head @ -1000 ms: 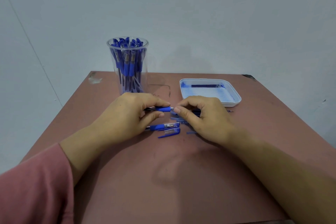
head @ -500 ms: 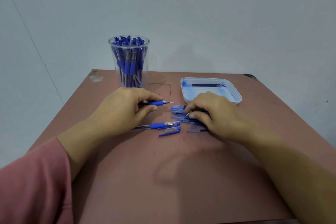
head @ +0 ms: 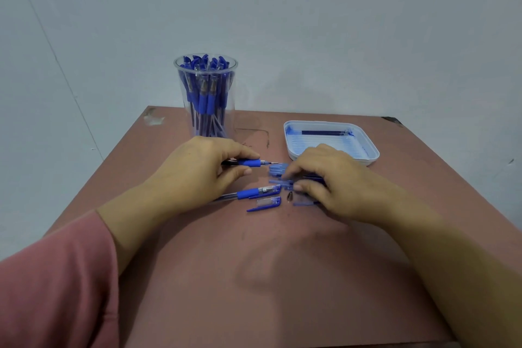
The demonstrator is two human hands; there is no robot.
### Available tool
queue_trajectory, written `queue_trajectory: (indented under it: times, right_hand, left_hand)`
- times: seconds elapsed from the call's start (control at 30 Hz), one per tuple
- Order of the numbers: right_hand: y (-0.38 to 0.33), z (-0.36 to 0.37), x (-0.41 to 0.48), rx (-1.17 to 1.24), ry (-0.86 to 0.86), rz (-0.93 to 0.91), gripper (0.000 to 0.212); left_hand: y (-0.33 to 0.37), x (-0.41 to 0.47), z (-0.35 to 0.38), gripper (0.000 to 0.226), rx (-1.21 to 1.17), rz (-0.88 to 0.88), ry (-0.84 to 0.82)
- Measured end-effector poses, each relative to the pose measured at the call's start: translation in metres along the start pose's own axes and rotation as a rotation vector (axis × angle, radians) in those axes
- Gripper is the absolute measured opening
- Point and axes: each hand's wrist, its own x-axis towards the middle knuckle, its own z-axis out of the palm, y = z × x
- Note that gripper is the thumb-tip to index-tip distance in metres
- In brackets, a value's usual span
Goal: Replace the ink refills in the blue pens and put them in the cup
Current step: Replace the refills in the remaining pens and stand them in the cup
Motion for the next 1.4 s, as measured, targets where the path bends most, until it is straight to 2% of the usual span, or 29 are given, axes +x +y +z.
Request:
queue_trajectory:
  times: [0.1,0.17,0.23,0.37,0.67,0.87,1.07,1.27,1.4]
  right_hand:
    - [0.001,0.004,0.002,0.069,0.224,-0.051,0.017]
    - [-0.001,0.011,0.004,0.137,0.274,-0.029,0.022]
    - [-0.005,0.017,0.007,0.170,0.277,-0.014,0.021]
    - [-0.005,0.016,0.008,0.195,0.302,-0.023,0.005]
    - [-0.002,0.015,0.004,0.249,0.266,-0.033,0.025]
    - [0.010,0.014,0.002,0.153,0.298,0.028,0.022]
    - [0.004,0.017,0.007,0.144,0.283,-0.064,0.026]
    - [0.034,0.007,-0.003,0.114,0.349,0.049,0.019]
    - [0.048,0.007,-0.004,0.016,0.276,0.099,0.019]
  left_hand:
    - [0.002,0.000,0.001,0.026,-0.021,0.025,0.003]
    - [0.004,0.000,0.002,0.026,-0.012,0.052,-0.005]
    - [0.006,-0.001,0.002,0.025,-0.013,0.065,-0.011]
    - [0.007,-0.001,0.002,0.025,-0.001,0.070,-0.004]
    - [0.007,-0.001,0.003,0.027,0.051,0.095,0.001]
    - [0.004,0.000,0.002,0.026,0.071,0.076,0.025]
    - [0.003,0.000,0.002,0.027,0.081,0.100,0.019]
    - [-0.008,0.001,0.000,0.026,0.071,0.007,0.054]
    - [-0.009,0.001,0.000,0.026,0.077,-0.010,0.055]
